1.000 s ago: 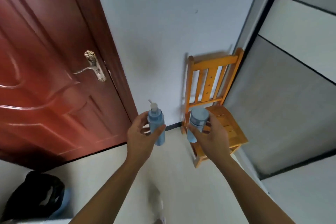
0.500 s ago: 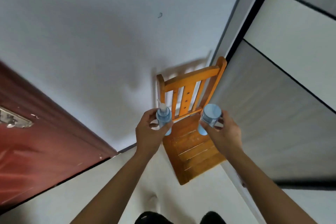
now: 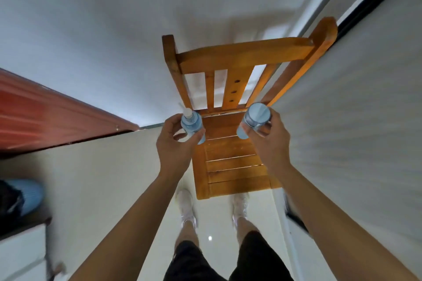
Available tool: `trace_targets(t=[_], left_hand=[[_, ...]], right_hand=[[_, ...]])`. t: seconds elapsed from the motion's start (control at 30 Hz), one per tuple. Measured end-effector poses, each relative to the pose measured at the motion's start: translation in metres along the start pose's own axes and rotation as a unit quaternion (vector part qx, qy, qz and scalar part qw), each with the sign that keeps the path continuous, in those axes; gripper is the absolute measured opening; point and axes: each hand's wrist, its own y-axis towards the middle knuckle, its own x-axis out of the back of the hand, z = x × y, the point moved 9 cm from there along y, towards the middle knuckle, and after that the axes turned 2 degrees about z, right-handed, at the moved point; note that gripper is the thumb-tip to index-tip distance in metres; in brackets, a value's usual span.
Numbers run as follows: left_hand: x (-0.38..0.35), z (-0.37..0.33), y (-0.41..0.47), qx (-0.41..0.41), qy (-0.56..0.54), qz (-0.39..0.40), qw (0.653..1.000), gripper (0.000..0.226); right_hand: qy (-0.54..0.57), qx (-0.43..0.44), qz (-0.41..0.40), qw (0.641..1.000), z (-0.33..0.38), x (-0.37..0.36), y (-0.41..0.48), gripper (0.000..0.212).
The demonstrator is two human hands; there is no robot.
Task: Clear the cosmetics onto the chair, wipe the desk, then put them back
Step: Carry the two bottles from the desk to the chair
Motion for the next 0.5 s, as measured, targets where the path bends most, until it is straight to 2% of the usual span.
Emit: trace_targets(t=[0.27,0.5], left_hand=[[-0.055,0.128,0.040,0.075,-0.001,-0.029,0.997,0.050],[-0.092,0.207,0.069,0.056,0.075,-0.004,0.996,0.048]], right_hand=[[-0.049,0.030,0.063,0.996,-0.086,-0.081,0.043,0.067],[-0.099,0.027,0.160,0.982,-0.158,-0.158,0.070,0.066]])
